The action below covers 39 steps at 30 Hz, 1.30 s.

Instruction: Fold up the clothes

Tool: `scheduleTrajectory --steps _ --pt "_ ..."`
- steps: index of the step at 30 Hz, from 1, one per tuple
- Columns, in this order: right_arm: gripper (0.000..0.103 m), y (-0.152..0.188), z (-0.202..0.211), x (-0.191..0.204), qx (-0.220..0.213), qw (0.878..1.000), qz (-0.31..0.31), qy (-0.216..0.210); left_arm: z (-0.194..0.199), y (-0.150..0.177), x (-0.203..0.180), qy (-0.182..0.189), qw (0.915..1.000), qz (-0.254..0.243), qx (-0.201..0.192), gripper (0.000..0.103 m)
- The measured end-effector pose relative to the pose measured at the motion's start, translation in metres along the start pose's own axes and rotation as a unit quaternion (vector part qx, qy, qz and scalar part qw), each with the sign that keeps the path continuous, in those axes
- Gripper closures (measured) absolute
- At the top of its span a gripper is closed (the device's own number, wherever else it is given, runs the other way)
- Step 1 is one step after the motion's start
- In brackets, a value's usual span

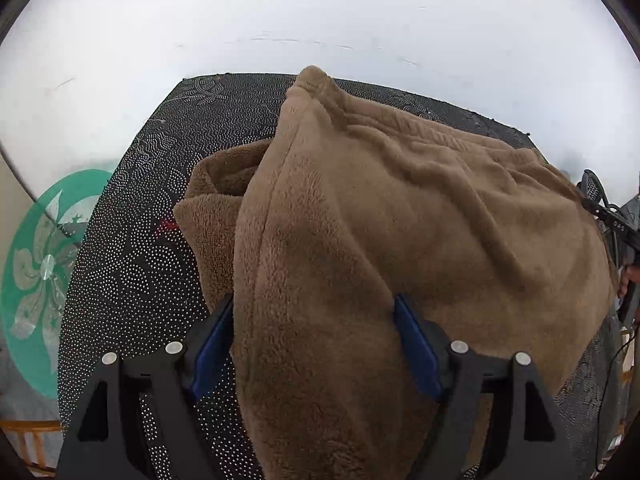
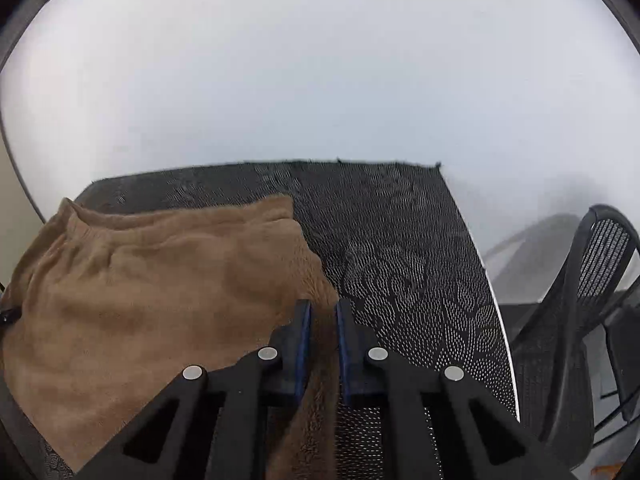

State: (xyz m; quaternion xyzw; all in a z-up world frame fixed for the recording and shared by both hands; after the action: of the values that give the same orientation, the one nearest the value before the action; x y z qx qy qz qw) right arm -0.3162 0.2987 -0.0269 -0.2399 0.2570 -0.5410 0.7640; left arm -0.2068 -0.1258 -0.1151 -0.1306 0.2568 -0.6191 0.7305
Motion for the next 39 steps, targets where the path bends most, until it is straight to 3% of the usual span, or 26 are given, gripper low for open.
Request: scheduleTrajectory --steps 5,9,10,11,12,13,17,21,27,29,30,31,32,33,34,36,39 --pt "0.089 0.008 -0.021 0.007 0.027 1.0 0.0 -0.007 0.001 -0.003 0.0 -0.012 0.9999 -0.007 -0.001 0.017" --pt "0.079 0.0 -0.008 0.004 0.018 0.999 -0.008 -0.033 0.014 -0.011 -0.006 -0.032 0.9988 -0.033 -0.014 0.017" --pt "0.062 -0.005 -0.004 0.003 0.012 0.999 -0.009 -0.036 0.018 -0.015 -0.009 -0.037 0.9982 -0.043 -0.02 0.017" --pt "0.033 -0.011 0.002 0.003 0.0 0.999 -0.013 -0.039 0.021 -0.021 -0.012 -0.042 0.9973 -0.053 -0.028 0.017" --pt "0.022 -0.017 0.008 0.002 -0.012 0.999 -0.017 -0.042 0.024 -0.028 -0.015 -0.043 0.9967 -0.06 -0.034 0.017" --pt "0.016 -0.022 0.015 0.003 -0.023 0.998 -0.019 -0.046 0.024 -0.036 -0.016 -0.042 0.9965 -0.062 -0.038 0.017" --pt "0.016 -0.053 0.013 0.009 -0.03 0.996 -0.022 -0.087 0.018 -0.066 -0.022 -0.04 0.9962 -0.067 -0.04 0.016" --pt "0.016 -0.073 -0.031 0.027 0.022 0.994 0.005 -0.109 -0.008 -0.094 -0.03 -0.055 0.9951 -0.079 -0.024 0.016" --pt "0.016 -0.073 -0.091 0.041 0.083 0.99 0.015 -0.115 -0.063 -0.122 -0.028 -0.05 0.9963 -0.065 0.026 0.016" --pt "0.021 -0.069 -0.105 0.041 0.092 0.988 0.005 -0.124 -0.073 -0.124 -0.026 -0.036 0.9972 -0.057 0.031 0.017" --pt "0.032 -0.067 -0.106 0.042 0.089 0.988 0.003 -0.13 -0.078 -0.124 -0.026 -0.029 0.9976 -0.053 0.033 0.021" --pt "0.057 -0.065 -0.108 0.043 0.083 0.987 0.001 -0.137 -0.08 -0.125 -0.025 -0.018 0.9982 -0.046 0.032 0.028" --pt "0.07 -0.065 -0.104 0.043 0.072 0.989 0.0 -0.129 -0.08 -0.125 -0.024 -0.006 0.9988 -0.039 0.03 0.053" --pt "0.078 -0.066 -0.1 0.042 0.059 0.991 -0.001 -0.117 -0.078 -0.126 -0.023 -0.006 0.9991 -0.035 0.021 0.069" --pt "0.092 -0.069 -0.093 0.04 0.044 0.994 -0.006 -0.104 -0.075 -0.126 -0.022 -0.009 0.9994 -0.032 0.01 0.072" --pt "0.092 -0.076 -0.079 0.032 0.013 0.997 -0.019 -0.079 -0.069 -0.128 -0.021 -0.015 0.9995 -0.026 -0.012 0.084" --pt "0.092 -0.079 -0.079 0.029 0.008 0.998 -0.014 -0.054 -0.066 -0.128 -0.017 -0.032 0.9988 -0.018 -0.032 0.084"
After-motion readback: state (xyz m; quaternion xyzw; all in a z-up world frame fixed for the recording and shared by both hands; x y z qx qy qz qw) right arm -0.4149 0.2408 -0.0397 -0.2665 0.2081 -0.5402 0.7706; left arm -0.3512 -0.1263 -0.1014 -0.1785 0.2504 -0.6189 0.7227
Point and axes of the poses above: each gripper's, at about its wrist camera, not at the fingertips, and z roughly against the way its jaws point, x to its left, y to its underside, the point moved 5 cm from there along -z, roughly the way its jaws point, and after that the axes turned 8 degrees about z, right-handed, at the moved point
